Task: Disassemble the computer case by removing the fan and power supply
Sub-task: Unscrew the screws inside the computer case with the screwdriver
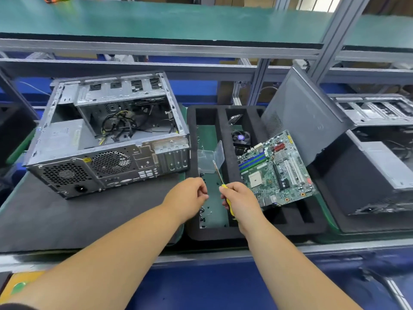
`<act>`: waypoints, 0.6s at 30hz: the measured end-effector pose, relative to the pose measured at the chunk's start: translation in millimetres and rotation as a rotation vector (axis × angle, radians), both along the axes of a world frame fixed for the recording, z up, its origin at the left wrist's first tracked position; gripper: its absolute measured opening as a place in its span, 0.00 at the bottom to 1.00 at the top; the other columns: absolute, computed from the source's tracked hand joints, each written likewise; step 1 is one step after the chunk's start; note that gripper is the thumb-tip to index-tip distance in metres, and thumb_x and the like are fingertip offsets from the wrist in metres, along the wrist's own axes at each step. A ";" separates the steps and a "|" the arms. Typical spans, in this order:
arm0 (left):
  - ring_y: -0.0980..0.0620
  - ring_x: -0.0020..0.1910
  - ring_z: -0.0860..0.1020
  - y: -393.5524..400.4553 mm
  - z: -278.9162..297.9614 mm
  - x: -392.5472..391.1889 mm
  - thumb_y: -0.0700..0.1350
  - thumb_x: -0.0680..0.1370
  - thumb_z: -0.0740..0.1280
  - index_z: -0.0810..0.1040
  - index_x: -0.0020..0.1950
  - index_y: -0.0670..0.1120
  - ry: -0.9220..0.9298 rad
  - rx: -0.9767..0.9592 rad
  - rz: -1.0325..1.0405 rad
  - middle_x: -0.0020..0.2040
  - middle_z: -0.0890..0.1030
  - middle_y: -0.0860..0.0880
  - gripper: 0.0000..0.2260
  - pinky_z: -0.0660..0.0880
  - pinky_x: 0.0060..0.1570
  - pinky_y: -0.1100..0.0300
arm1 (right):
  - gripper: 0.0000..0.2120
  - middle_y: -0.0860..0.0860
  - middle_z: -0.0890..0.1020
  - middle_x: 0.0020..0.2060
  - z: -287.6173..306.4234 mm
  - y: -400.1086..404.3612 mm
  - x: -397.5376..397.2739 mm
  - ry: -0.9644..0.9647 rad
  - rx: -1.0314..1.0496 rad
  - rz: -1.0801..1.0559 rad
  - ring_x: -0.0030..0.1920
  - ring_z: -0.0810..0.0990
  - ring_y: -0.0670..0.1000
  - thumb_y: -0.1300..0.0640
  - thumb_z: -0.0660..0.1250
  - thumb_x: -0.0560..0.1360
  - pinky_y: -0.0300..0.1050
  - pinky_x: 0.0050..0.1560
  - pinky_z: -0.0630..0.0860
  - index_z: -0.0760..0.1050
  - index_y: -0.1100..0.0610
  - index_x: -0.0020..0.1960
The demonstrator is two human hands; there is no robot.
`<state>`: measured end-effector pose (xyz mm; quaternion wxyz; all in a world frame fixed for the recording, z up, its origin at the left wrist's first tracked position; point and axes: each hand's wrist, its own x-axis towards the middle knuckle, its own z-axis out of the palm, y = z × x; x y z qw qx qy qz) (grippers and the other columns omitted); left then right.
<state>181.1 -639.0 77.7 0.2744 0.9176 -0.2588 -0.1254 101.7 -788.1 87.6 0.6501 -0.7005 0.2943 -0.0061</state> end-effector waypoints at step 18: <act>0.53 0.46 0.74 -7.4 13.6 -0.4 0.51 0.77 0.67 0.74 0.46 0.54 -0.083 0.225 -0.079 0.45 0.74 0.56 0.03 0.70 0.43 0.58 | 0.07 0.51 0.79 0.36 7.1 -10.1 5.9 -0.014 0.062 0.023 0.37 0.75 0.49 0.55 0.66 0.79 0.45 0.41 0.74 0.77 0.58 0.46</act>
